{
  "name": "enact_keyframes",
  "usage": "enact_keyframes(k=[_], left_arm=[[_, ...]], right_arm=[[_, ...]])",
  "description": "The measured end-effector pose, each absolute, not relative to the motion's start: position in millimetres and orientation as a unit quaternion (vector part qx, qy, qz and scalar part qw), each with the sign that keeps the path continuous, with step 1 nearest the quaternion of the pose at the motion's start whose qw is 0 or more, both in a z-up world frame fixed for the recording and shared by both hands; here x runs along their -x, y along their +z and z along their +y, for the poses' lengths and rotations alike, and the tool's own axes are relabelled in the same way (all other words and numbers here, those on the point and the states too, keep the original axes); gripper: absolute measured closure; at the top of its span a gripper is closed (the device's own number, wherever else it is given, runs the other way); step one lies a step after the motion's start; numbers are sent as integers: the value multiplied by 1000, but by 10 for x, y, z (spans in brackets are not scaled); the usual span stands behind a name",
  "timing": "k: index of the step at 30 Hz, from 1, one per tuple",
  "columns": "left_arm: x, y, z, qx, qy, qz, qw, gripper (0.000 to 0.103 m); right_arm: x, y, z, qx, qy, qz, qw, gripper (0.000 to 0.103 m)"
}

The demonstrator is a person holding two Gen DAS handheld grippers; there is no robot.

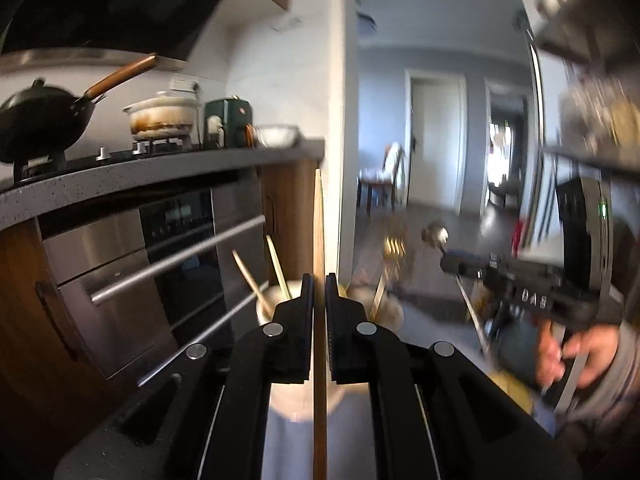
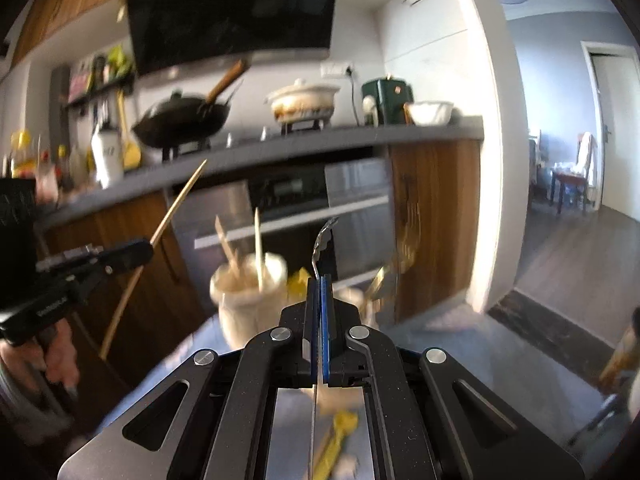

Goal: Organize utensils
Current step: 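Lift and drop the chopstick into the holder with left while right drops the silver spoon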

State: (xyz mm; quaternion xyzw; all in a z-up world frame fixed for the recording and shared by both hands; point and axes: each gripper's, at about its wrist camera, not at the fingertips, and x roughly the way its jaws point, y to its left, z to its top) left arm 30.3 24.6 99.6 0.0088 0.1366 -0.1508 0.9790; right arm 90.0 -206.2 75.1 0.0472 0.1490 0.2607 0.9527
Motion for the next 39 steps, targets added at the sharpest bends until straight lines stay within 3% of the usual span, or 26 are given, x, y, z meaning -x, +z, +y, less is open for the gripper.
enact_keyframes(k=[7,18,27,39], left_arm=[[-836,1151,276,19,-152,88,984,97],[-1366,1065,228,65,-158,55,984,97],[-1281,789,51,21,-162,55,985,97],[-988,589,149,-8,-162,88,983,97]], right_arm=[[-1350,930,-1897,-67,246,111,961,101],[-1767,743,-1710,-65,199,73,975,101],[-1783,470,-1463,-3,200,66,977,101],[-1540,345,-1604,-16,249,93,964,101]])
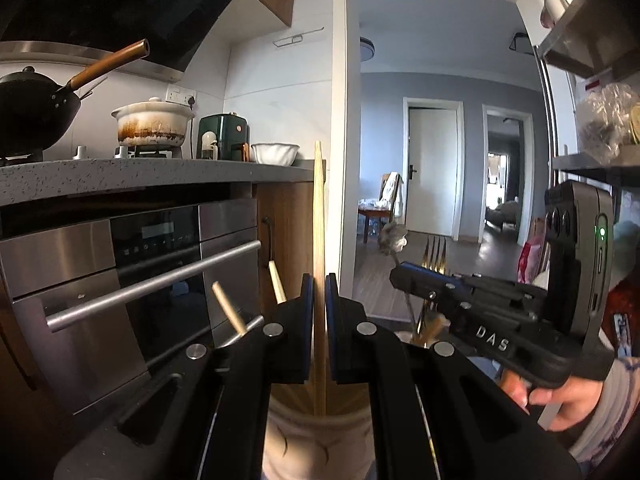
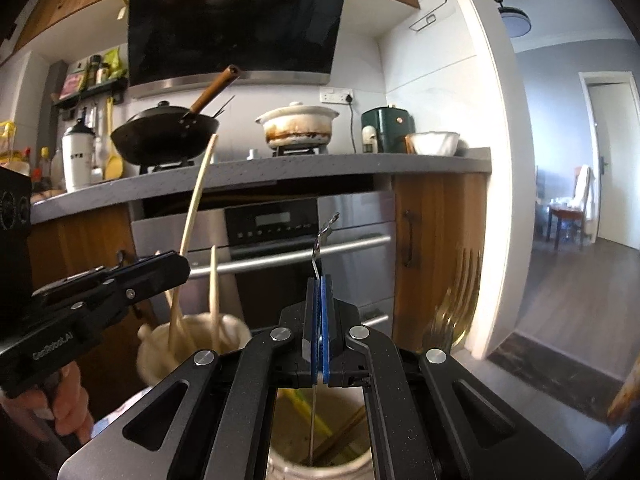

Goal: Organize utensils
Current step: 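Lift and drop the chopstick into the holder with left while right drops the silver spoon, then move both open grippers back down to the remaining utensils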

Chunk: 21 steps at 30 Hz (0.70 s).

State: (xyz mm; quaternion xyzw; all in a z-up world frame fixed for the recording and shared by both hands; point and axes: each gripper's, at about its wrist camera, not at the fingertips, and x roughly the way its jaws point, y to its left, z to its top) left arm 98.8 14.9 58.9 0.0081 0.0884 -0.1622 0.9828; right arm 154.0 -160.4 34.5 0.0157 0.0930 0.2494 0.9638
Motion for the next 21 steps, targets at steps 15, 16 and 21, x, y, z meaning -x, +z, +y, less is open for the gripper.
enact_keyframes(k=[15,16,21], left_arm=[[-653,769,197,-30,-137,87,986,55],[-599,781,202,-30,-138,90,986,47],[-391,776,177,-42,-125,100,986,21]], right_arm=[[-1142,585,-1890,-40,247,93,964,58],[-1106,598,-1923,-40,243,97,964,53],[-891,598,-2109,-31,223,133,965,22]])
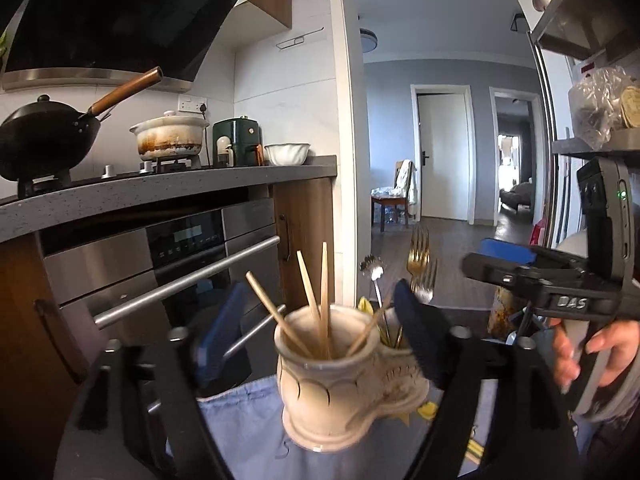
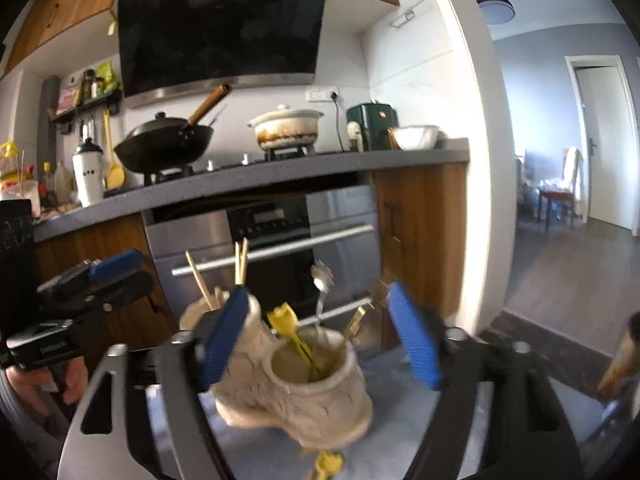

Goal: Organize utensils
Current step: 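Move both open grippers back down to the remaining utensils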

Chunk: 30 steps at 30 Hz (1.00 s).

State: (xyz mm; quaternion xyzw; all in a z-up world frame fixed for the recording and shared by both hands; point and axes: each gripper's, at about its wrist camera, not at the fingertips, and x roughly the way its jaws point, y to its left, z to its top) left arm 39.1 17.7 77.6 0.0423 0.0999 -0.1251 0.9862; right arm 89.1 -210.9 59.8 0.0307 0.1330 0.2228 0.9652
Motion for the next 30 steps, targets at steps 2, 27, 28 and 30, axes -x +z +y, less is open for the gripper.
enact_keyframes(k=[2,27,28,30], left_arm=[[-309,751,172,-38,-128,112,985,16],[-143,-329,-71,-28,-126,317,939,13],[-149,-348,-74,-27,-126,320,938,13],[-152,-376,-96,-29,-127,325,937,13]], right_arm=[[-820,549,-2171,-26,218,151,964,20],[-806,-696,-1854,4,220,406,887,59],[-804,-707,-1837,5,221,408,886,62],[-816,-745,-1813,9,220,414,883,71]])
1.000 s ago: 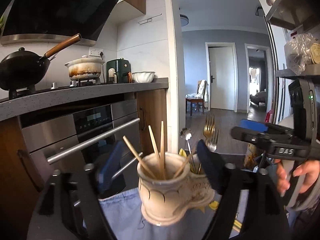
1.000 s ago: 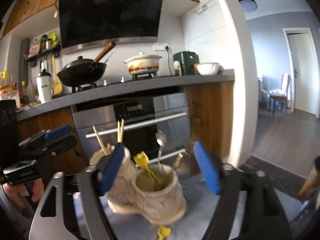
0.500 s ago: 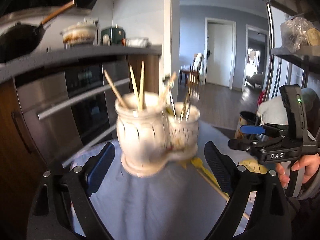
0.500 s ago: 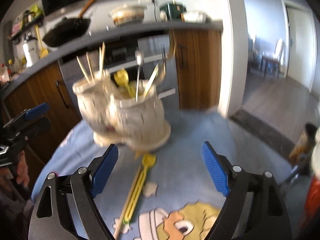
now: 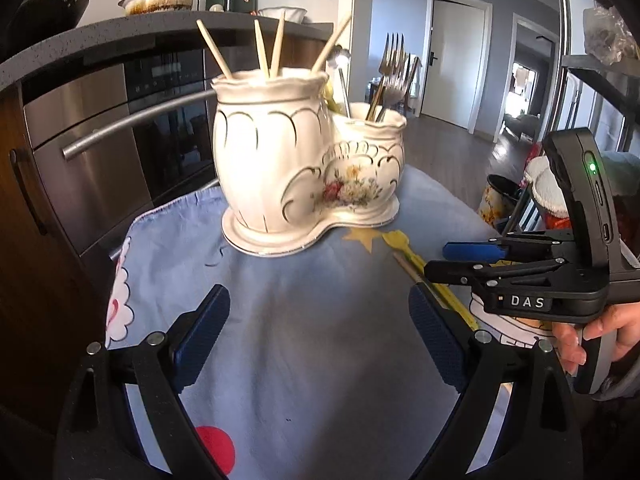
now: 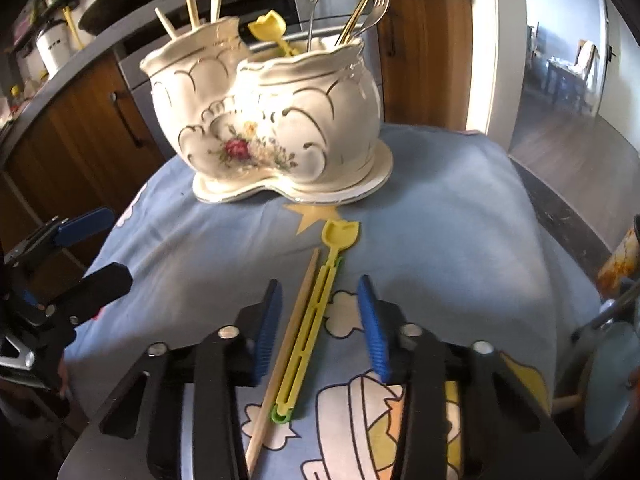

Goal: Organize utensils
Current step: 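Move both open grippers back down to the remaining utensils, then grasp the last wooden chopstick with the left gripper while the right grasps the yellow spoon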

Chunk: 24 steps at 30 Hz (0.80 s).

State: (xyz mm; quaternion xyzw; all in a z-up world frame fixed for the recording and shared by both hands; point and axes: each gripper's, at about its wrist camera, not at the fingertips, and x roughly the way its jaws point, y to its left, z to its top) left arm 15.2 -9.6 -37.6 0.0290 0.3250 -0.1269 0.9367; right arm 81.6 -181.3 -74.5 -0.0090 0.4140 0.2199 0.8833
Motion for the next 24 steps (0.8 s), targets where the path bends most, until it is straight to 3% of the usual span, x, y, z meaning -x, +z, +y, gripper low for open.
enact_keyframes(k=[5,18,24], left_arm=[[-164,-405,-124,-33,-132,327,935,13],[-150,-431,-222,-43,-140,332,932,13],[-137,-411,-318,-51,-147,338,928,13]], right_arm=[[-848,-801,-1782,16,216,429,877,79],[-1112,-809,-1710,41,203,461,863,83],[-1084,-791,-1890,14,218,458,862,92]])
